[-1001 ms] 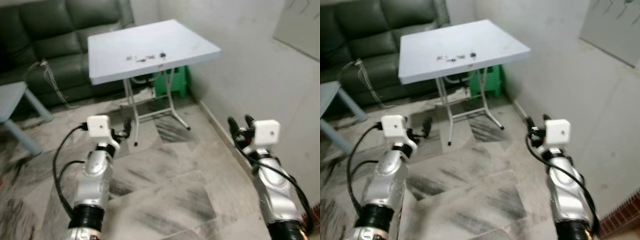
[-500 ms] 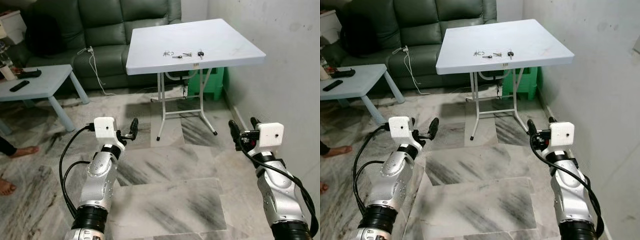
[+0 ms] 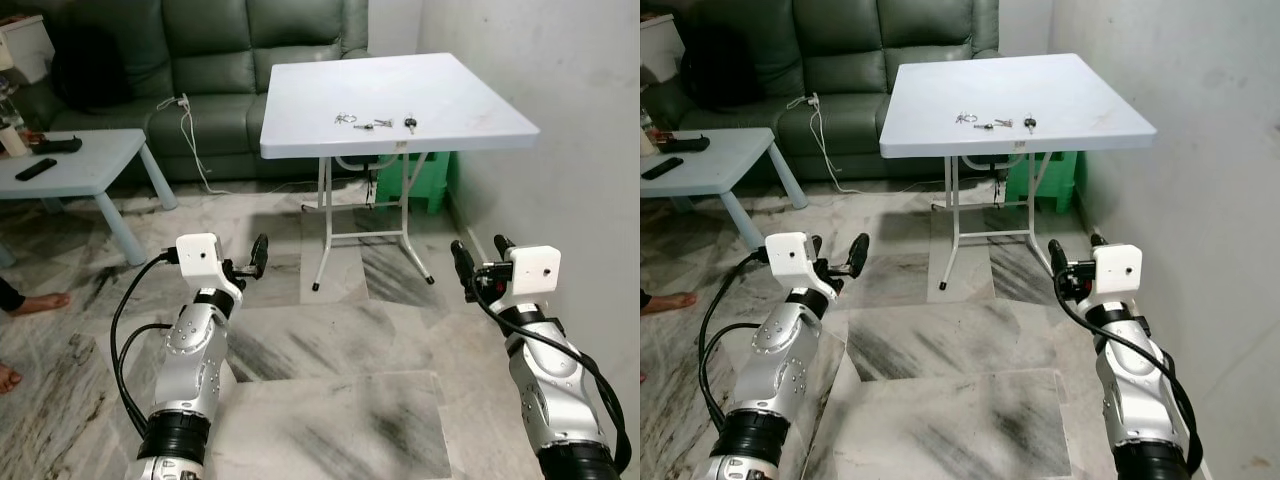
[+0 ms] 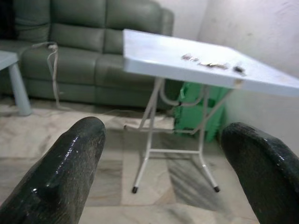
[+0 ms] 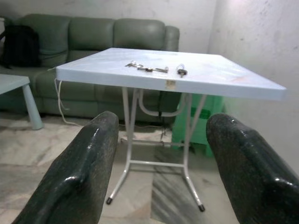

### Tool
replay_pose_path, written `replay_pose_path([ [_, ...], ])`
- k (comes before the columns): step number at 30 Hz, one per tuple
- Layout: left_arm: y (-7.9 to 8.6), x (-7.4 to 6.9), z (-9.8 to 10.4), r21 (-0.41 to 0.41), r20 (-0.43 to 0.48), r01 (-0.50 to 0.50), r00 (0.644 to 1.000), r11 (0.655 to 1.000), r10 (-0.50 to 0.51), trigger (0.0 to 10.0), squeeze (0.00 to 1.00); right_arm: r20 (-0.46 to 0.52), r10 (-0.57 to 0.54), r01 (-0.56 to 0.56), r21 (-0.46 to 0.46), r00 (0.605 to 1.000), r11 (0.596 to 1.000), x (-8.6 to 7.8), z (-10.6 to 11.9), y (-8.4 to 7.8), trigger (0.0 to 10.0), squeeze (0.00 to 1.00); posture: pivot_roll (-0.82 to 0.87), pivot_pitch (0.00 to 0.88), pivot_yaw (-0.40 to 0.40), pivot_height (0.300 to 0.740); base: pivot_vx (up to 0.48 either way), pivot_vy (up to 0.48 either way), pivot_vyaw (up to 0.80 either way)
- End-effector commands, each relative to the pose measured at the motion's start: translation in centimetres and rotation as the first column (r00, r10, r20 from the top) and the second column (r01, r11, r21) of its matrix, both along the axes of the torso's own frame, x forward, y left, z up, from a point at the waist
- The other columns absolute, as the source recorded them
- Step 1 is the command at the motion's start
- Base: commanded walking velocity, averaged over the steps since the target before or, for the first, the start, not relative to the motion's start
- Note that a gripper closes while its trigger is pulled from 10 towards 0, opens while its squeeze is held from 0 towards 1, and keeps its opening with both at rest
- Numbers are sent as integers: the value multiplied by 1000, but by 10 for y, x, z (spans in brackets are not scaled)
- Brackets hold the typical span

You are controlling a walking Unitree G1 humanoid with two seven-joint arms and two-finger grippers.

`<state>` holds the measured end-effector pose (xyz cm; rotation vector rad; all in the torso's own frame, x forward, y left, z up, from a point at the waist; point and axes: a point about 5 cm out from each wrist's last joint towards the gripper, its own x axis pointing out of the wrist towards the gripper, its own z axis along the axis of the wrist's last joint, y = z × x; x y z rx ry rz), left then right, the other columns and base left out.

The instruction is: Hang keys on a hook

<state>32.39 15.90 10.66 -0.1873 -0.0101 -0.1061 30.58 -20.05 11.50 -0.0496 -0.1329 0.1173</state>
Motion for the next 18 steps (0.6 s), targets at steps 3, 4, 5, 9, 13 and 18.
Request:
replay_pose_path([
  [3,-4,4,8,8,27,15,1000,1000,-15,10000,0,0,1,-1,-5,1000,1000,0,0,-1,10000,0,-40,0,13,740,382,0,0],
  [4,-5,4,8,8,28,16,999,1000,-16,10000,0,1,3,-3,-4,1000,1000,0,0,-1,10000,0,-40,0,13,740,382,0,0],
  [5,-5,4,8,8,28,16,999,1000,-17,10000,0,3,5,-5,-3,1000,1000,0,0,-1,10000,0,-40,0,13,740,386,0,0],
  [9,-5,5,8,9,29,19,999,1000,-20,10000,0,6,10,-10,-4,1000,1000,1,1,0,10000,0,-42,0,12,740,382,0,0],
  [13,-6,5,9,12,30,22,999,1000,-23,10000,0,8,13,-13,-5,1000,1000,1,1,0,10000,0,-43,0,12,740,381,0,0],
  [18,-7,5,8,8,29,24,999,1000,-25,10000,0,6,20,-20,-9,1000,1000,1,1,0,10000,0,-43,0,11,740,383,0,0],
])
